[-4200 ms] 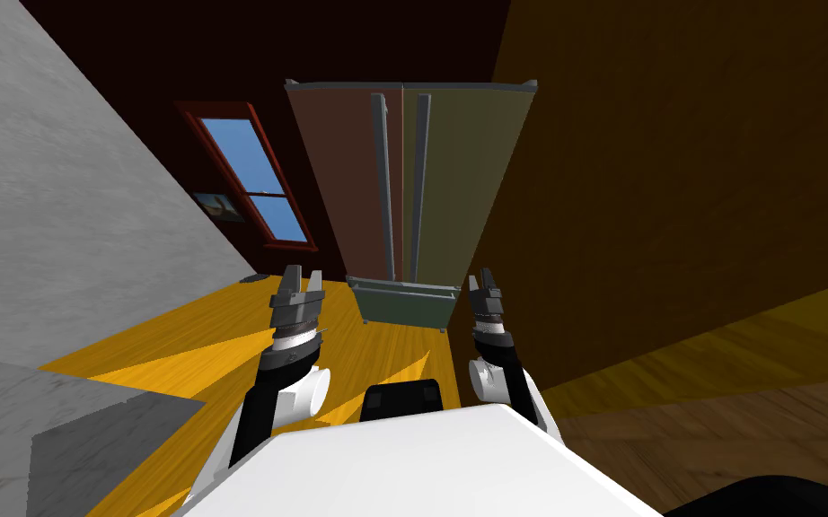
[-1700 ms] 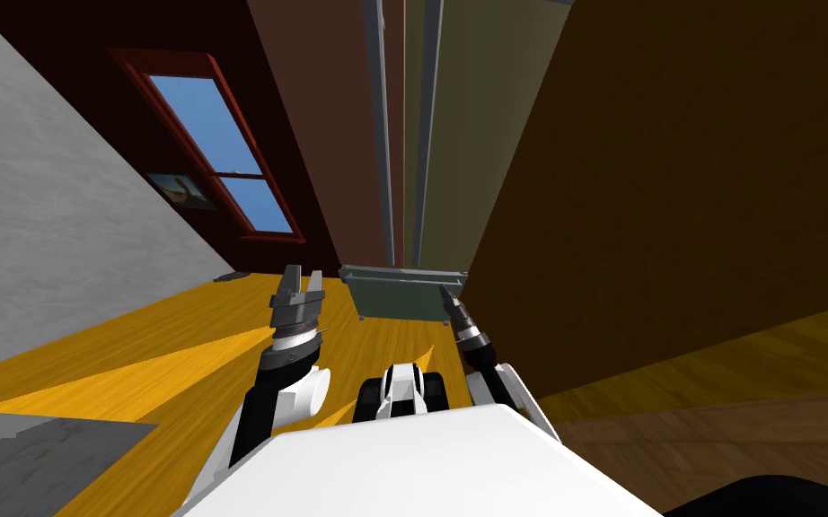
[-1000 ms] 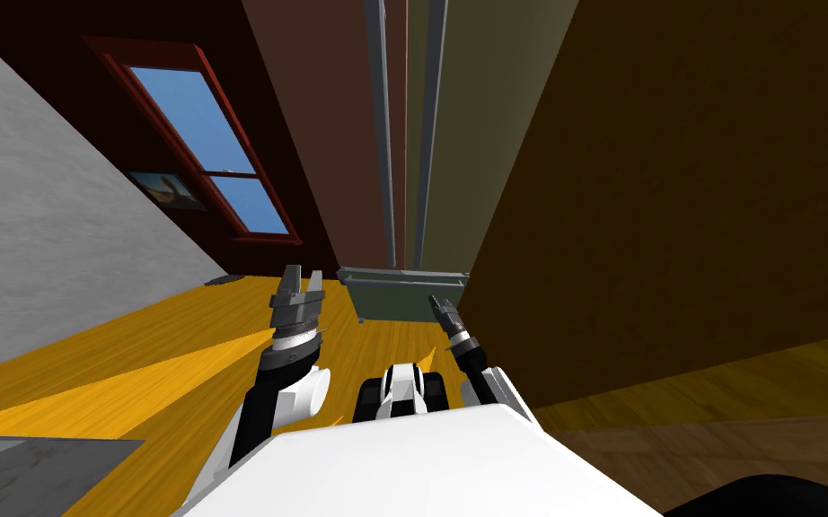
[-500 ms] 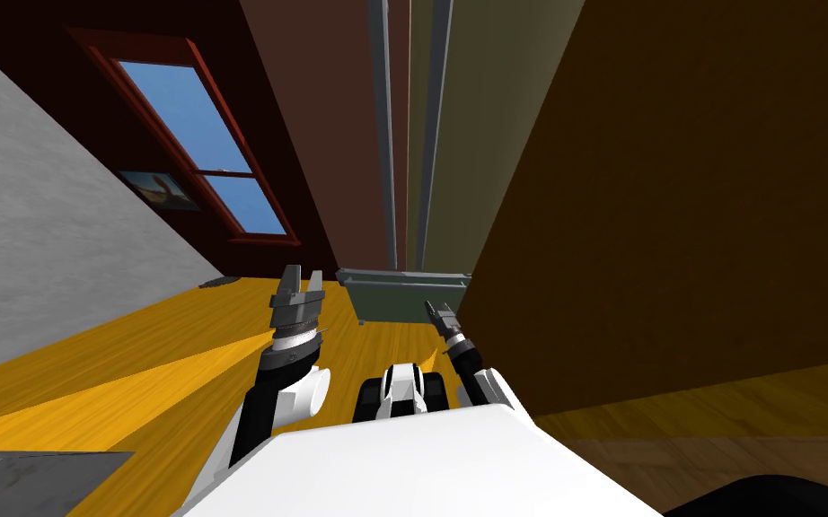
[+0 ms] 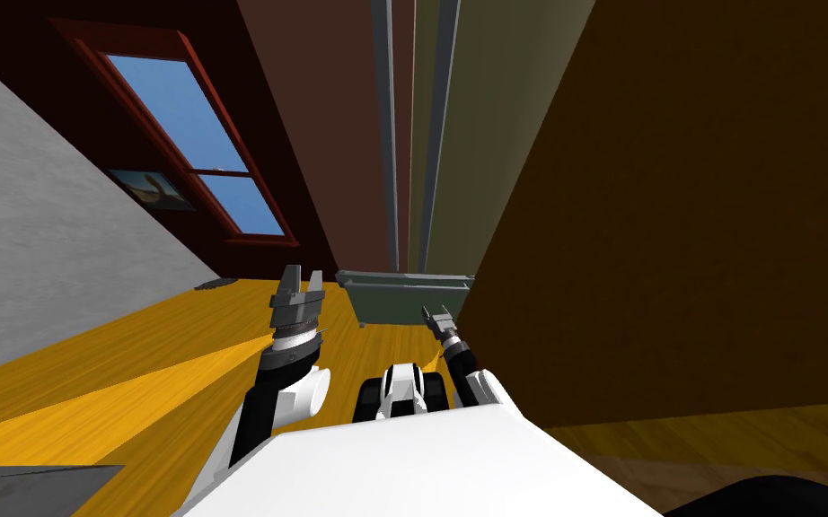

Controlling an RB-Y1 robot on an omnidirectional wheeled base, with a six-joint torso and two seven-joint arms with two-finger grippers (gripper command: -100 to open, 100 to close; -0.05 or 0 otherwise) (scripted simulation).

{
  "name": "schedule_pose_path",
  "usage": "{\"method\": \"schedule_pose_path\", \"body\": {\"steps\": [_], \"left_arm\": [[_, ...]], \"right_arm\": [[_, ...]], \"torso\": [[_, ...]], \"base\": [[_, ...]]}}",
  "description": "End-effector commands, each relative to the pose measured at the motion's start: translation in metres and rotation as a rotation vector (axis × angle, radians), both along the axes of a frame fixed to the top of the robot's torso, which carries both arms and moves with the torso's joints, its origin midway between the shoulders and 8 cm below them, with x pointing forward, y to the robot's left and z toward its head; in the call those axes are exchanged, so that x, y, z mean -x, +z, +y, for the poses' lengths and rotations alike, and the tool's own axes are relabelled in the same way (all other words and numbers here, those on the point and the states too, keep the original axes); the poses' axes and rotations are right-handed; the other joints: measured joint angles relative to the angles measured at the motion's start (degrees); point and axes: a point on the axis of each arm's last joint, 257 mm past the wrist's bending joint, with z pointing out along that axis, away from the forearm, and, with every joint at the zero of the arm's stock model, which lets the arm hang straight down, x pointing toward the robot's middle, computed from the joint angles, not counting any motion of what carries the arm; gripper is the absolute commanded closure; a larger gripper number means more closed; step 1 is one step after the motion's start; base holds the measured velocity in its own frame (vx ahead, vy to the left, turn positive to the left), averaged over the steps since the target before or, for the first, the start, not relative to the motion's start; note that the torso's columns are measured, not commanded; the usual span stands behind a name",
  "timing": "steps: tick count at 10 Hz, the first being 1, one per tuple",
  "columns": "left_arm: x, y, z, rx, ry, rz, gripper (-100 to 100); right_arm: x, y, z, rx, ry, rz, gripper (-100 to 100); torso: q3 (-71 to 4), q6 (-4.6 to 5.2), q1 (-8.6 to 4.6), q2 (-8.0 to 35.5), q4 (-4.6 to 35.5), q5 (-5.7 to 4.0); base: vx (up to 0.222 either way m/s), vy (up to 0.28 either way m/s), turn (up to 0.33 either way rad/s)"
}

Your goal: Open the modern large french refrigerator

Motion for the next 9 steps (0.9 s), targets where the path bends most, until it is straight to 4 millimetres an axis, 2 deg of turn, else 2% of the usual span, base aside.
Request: {"method": "schedule_pose_path", "body": {"steps": [1,9], "left_arm": [[0.000,0.000,0.000,0.000,0.000,0.000,0],[0.000,0.000,0.000,0.000,0.000,0.000,0]], "right_arm": [[0.001,-0.016,0.002,0.116,-0.014,0.020,-100],[0.001,-0.042,0.005,0.440,-0.040,0.028,-100]], "torso": [[0.0,0.01,-0.03,0.0,0.0,0.00],[0.0,0.00,-0.06,0.0,0.0,-0.01]], "base": [[0.067,0.043,-0.004],[0.068,0.038,0.006]]}}
